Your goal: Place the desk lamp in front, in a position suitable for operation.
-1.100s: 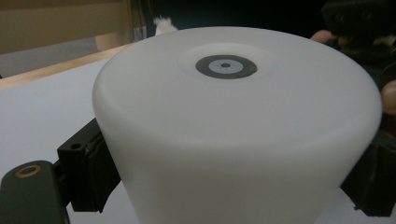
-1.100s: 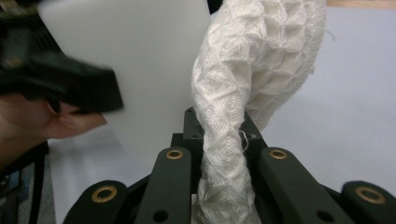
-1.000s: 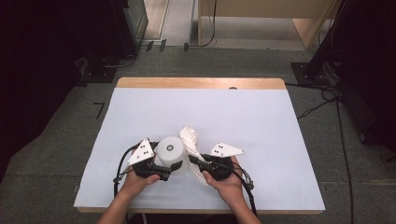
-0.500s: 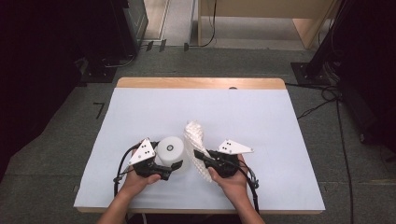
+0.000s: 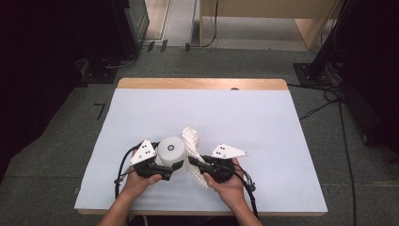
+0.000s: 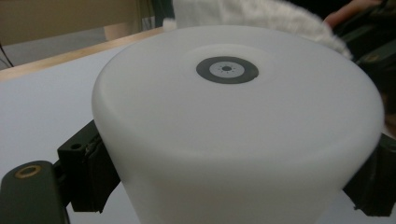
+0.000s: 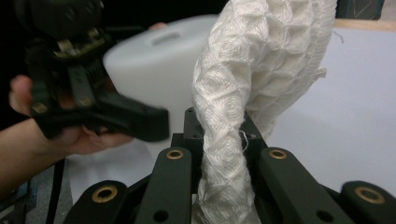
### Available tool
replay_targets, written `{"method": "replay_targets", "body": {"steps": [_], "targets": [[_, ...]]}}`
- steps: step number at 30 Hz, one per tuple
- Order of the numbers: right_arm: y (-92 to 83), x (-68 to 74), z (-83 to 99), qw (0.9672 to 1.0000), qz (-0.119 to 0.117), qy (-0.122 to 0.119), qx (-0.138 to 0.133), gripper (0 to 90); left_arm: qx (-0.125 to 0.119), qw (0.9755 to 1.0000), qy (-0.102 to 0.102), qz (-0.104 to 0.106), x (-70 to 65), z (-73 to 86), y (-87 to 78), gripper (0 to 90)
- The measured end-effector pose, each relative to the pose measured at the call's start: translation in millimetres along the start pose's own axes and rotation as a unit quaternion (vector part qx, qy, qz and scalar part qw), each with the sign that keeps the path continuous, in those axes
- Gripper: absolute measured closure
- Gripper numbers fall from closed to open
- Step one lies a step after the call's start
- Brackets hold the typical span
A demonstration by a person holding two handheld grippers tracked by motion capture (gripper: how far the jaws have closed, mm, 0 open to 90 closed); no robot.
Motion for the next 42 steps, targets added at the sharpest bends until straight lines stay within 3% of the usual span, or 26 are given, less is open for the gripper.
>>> {"method": "replay_targets", "body": {"steps": [6,9,16,19,24,29,30,31,34,37,38,42], "targets": [[-9.6,0.3,-11.1,0.9998,0.001,-0.001,-0.021,80.1,0.016,0.9997,0.017,-0.012,-4.5,4.9,8.6,8.7],[-8.6,-5.6,-7.7,0.9998,0.007,0.003,-0.017,80.1,0.024,0.9992,0.025,-0.022,-4.3,8.1,11.2,8.7],[-6.3,-21.9,1.8,0.9991,0.034,0.025,-0.006,79.9,0.028,0.9990,0.028,-0.020,-6.7,13.7,14.0,8.6],[-4.6,-23.8,4.2,0.9991,0.034,0.027,-0.002,79.9,0.021,0.9990,0.025,-0.029,-8.3,15.1,12.8,8.5],[0.0,-23.7,4.4,0.9991,0.034,0.026,0.001,79.2,-0.005,0.9979,-0.009,-0.064,-12.7,15.4,9.7,2.3],[8.3,-21.4,6.2,0.9992,0.029,0.027,0.009,79.2,-0.016,0.9919,-0.040,-0.120,-19.4,19.9,11.2,0.3],[9.9,-20.7,6.8,0.9992,0.028,0.027,0.010,79.1,-0.019,0.9885,-0.053,-0.141,-22.8,20.4,13.7,0.3],[10.8,-19.9,7.7,0.9992,0.027,0.026,0.013,79.1,-0.016,0.9868,-0.055,-0.151,-23.5,20.6,15.1,0.7],[10.2,-20.3,8.3,0.9992,0.029,0.026,0.013,79.1,0.004,0.9788,-0.065,-0.194,-26.3,21.6,22.6,4.2],[8.2,-21.1,8.4,0.9991,0.030,0.028,0.013,79.1,0.002,0.9800,-0.053,-0.192,-27.1,20.8,22.4,8.2],[8.1,-21.3,8.3,0.9991,0.031,0.027,0.012,79.1,0.003,0.9823,-0.050,-0.180,-25.4,20.9,21.3,8.3],[7.9,-20.1,8.8,0.9991,0.029,0.028,0.013,79.0,-0.001,0.9873,-0.036,-0.155,-18.0,16.4,15.8,8.4]]}}
Point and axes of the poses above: each handheld gripper's, and its own axes: y roughly forward along the jaws, z roughly out of its underside, x roughly to its left, the point moved 6 cm from there along y, roughly forward along the jaws, and after that the axes turned 5 degrees about z, right-handed, at the moved point
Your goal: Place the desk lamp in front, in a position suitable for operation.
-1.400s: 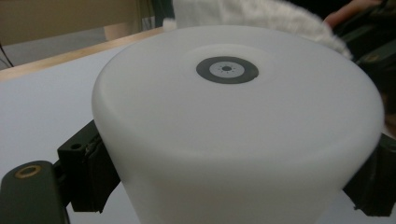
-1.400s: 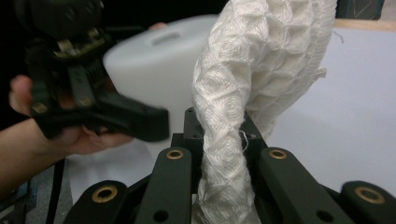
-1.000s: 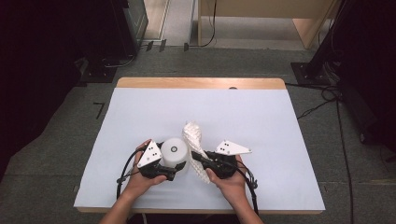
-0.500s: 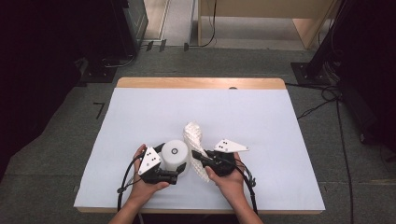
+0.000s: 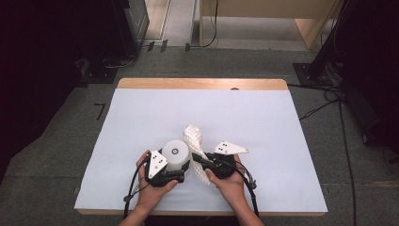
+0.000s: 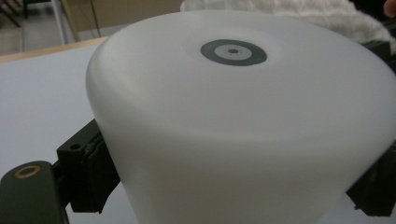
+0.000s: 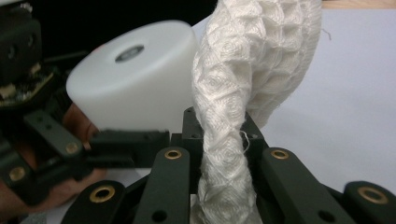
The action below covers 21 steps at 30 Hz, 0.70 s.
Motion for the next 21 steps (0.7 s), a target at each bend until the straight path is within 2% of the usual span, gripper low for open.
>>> {"method": "replay_targets", "body": {"steps": [2,3,5,7,12,16,18,21], "targets": [[0.5,1.5,0.7,1.0000,-0.002,-0.001,0.002,79.1,-0.008,0.9993,0.004,0.035,5.7,-5.8,-3.9,8.5],[1.1,2.9,1.4,1.0000,-0.003,-0.002,0.003,79.1,-0.008,0.9993,0.004,0.035,5.7,-5.8,-3.9,8.5],[2.6,7.2,2.8,0.9999,-0.009,-0.006,0.005,79.1,-0.016,0.9973,0.002,0.071,13.6,-11.4,-7.8,8.5],[2.8,12.6,3.5,0.9998,-0.015,-0.008,0.007,79.1,-0.016,0.9956,0.006,0.092,15.8,-12.2,-8.5,8.5],[-2.1,16.0,-0.3,0.9998,-0.016,-0.014,0.000,79.2,-0.020,0.9924,0.012,0.121,15.8,-16.5,-9.3,8.6],[-11.1,12.8,-8.9,0.9997,-0.009,-0.013,-0.020,79.3,-0.009,0.9888,0.033,0.146,8.2,-16.5,-9.0,8.6],[-14.9,12.4,-12.0,0.9996,-0.007,-0.011,-0.027,79.3,-0.005,0.9893,0.039,0.141,7.3,-15.9,-7.6,8.6],[-15.5,15.7,-11.6,0.9994,-0.010,-0.018,-0.026,79.2,-0.006,0.9896,0.033,0.140,9.7,-15.9,-5.9,8.6]]}}
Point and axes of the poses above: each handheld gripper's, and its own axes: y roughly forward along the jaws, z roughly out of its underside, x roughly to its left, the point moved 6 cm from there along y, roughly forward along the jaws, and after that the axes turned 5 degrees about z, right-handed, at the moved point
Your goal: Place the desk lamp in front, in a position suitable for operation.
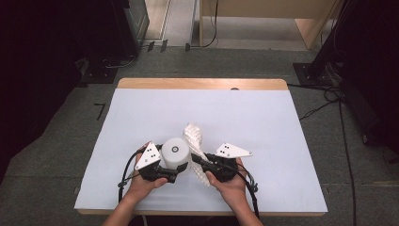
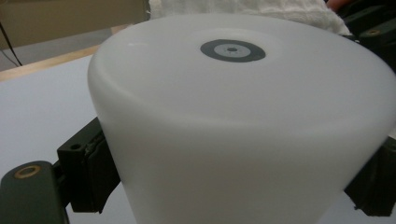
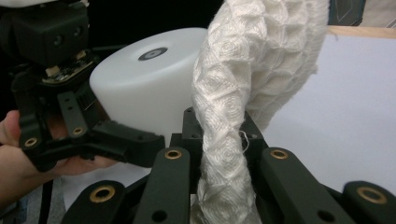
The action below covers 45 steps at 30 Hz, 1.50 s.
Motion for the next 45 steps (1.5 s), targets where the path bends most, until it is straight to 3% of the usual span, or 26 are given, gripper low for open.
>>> {"method": "replay_targets", "body": {"steps": [6,11,17,20,26,32,35,37,38,40,45], "targets": [[7.9,-1.4,10.7,0.9997,-0.008,0.002,0.021,79.3,-0.013,0.9998,-0.016,0.003,7.3,-3.1,-3.0,8.6],[13.6,-3.7,18.9,0.9992,-0.005,0.008,0.038,79.4,-0.015,0.9998,-0.014,0.001,8.8,-4.3,-4.1,8.6],[5.0,-0.9,7.7,0.9998,-0.008,0.000,0.015,79.4,-0.001,0.9999,-0.006,-0.015,12.8,1.4,0.2,8.6],[0.1,-1.6,1.9,1.0000,-0.008,-0.004,0.003,79.4,0.007,0.9994,0.006,-0.034,16.0,5.6,2.0,8.6],[3.9,-11.7,10.3,0.9998,0.006,0.008,0.018,79.4,0.035,0.9988,0.013,-0.033,16.9,15.5,7.2,8.5],[5.0,-16.5,13.0,0.9997,0.009,0.012,0.021,79.4,0.034,0.9989,0.003,-0.032,17.0,16.8,6.2,8.3],[4.2,-18.3,13.1,0.9995,0.013,0.018,0.022,79.4,0.014,0.9976,0.000,-0.068,15.8,13.9,2.8,0.8],[4.3,-18.7,12.9,0.9996,0.013,0.017,0.021,79.3,0.004,0.9972,-0.006,-0.075,15.4,12.5,0.3,0.2],[5.3,-19.5,12.9,0.9996,0.012,0.016,0.021,79.3,0.003,0.9961,-0.009,-0.088,14.7,12.6,-1.2,0.1],[7.0,-19.8,14.0,0.9995,0.012,0.016,0.023,79.3,0.003,0.9960,-0.014,-0.088,12.5,13.6,-1.3,0.1],[12.4,-18.6,18.0,0.9993,0.009,0.016,0.031,79.3,0.023,0.9897,-0.032,-0.138,5.5,19.0,8.2,1.4]]}}
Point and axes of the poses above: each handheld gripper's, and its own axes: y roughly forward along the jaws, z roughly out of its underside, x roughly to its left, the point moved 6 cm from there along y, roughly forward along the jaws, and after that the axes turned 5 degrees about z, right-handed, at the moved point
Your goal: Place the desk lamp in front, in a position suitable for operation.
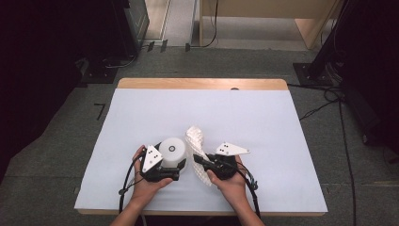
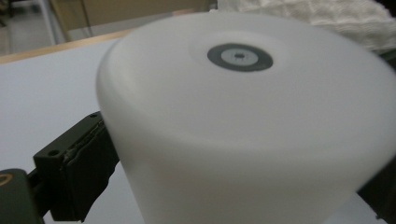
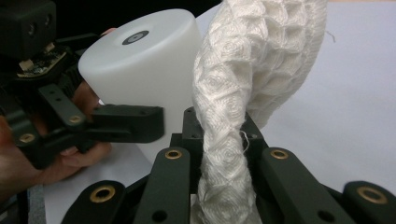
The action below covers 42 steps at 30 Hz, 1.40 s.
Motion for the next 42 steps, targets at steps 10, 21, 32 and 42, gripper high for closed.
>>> {"method": "replay_targets", "body": {"steps": [10,21,32,42], "targets": [[7.3,-0.3,7.8,0.9998,0.002,0.000,0.018,79.2,-0.033,0.9965,-0.012,0.075,10.3,-10.5,-10.5,8.7],[-5.9,17.3,-10.9,0.9995,-0.026,-0.012,-0.016,79.4,-0.013,0.9929,0.024,0.115,-1.3,-9.5,-7.0,8.8],[6.5,13.0,5.0,0.9996,-0.016,-0.013,0.019,79.4,-0.029,0.9938,0.021,0.105,3.4,-17.4,-12.3,8.8],[2.2,0.3,3.1,1.0000,0.003,-0.001,0.009,79.2,-0.014,0.9949,0.039,0.092,7.4,-4.6,-3.7,8.8]]}}
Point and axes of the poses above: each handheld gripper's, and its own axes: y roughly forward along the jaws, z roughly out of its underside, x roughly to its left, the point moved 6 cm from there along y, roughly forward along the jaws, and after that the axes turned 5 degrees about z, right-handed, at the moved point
